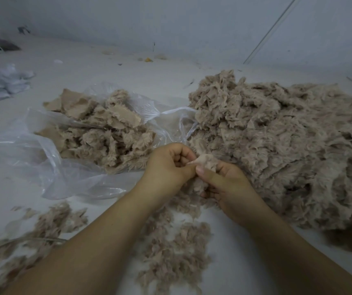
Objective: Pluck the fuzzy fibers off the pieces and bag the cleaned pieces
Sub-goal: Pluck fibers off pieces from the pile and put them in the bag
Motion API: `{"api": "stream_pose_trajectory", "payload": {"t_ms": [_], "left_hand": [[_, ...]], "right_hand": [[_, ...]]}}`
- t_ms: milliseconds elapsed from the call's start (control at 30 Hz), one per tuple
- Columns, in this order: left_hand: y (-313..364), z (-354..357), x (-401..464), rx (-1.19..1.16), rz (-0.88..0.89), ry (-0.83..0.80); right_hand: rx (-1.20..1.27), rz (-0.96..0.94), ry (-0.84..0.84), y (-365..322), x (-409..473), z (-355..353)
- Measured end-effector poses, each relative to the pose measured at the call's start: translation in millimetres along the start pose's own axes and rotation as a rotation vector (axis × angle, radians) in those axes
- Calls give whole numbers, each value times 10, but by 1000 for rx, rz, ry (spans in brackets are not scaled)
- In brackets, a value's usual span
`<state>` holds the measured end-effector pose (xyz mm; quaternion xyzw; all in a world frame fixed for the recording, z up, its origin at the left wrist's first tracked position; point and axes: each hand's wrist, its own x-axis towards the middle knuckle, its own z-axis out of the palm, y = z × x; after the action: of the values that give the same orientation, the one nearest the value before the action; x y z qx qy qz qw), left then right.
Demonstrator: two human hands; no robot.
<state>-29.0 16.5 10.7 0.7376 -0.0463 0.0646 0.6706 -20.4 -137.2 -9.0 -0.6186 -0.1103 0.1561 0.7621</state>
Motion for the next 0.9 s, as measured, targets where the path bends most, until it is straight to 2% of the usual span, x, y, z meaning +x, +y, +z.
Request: {"api": "stream_pose_trajectory", "payload": {"t_ms": [167,300,533,833,900], "left_hand": [[-9,-44,19,-195,-63,26],[-30,-47,44,-201,-65,143],[-41,-124,72,-146,-45,282],[24,-185,63,-233,-131,275],[46,-177,46,-223,-151,193]], "right_hand": [[131,98,189,-6,29,6],[153,95,156,-23,28,32],[254,93,224,-10,28,21],[315,96,275,-2,44,30],[306,96,274,1,46,30]]}}
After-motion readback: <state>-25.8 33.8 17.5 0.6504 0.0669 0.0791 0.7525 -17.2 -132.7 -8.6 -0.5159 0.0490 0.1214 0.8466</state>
